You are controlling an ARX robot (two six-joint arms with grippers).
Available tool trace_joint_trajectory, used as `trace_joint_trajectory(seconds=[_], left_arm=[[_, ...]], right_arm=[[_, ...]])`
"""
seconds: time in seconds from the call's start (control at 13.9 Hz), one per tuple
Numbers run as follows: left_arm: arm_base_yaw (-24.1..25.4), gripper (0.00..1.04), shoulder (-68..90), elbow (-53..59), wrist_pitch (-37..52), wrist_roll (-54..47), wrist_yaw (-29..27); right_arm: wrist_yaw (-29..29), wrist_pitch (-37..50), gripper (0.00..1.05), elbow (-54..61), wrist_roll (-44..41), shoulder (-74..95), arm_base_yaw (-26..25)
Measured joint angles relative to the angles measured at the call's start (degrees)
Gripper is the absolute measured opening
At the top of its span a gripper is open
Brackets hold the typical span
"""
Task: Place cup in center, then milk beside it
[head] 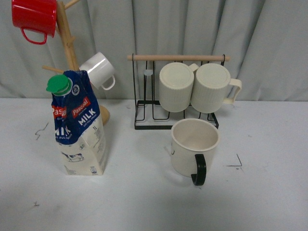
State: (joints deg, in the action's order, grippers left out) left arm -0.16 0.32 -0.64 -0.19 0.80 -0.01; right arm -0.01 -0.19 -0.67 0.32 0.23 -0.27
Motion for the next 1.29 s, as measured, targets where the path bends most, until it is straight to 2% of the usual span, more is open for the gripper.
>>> trace_joint_trajectory(seconds=[0.07,0.14,0.22,0.29,0.36,0.65,1.0,1.29], left_arm=[[0.5,0.98,1.3,-1.5,-5.2,0.6,0.8],[2.1,0.98,10.9,-7.6,-17.2,2.9,3.9],[2.0,0.98,22.6,-13.7,-20.6,4.9,3.8],[0.3,0.98,28.9,-17.0,-16.3,5.2,4.3],[-1.0,0.98,34.1,-19.9,-11.7,5.3,4.5],[-4.4,0.98,62.0,-33.2,5.3,5.3,5.2],[-6.6,0.98,82.3,-46.0,9.6,5.2,3.4],[-6.7,0.98,88.8,-47.8,11.1,5.0,1.5]], right_arm=[[0.0,0.0,0.67,0.0,0.0,0.0,0.0],[0.0,0.0,0.80,0.0,0.0,0.0,0.0],[0.0,0.0,0.92,0.0,0.0,0.0,0.0],[0.0,0.0,1.00,0.0,0.0,0.0,0.0],[0.0,0.0,0.97,0.0,0.0,0.0,0.0],[0.0,0.0,0.98,0.0,0.0,0.0,0.0],[0.0,0.0,0.98,0.0,0.0,0.0,0.0],[0.0,0.0,0.98,0.0,0.0,0.0,0.0]])
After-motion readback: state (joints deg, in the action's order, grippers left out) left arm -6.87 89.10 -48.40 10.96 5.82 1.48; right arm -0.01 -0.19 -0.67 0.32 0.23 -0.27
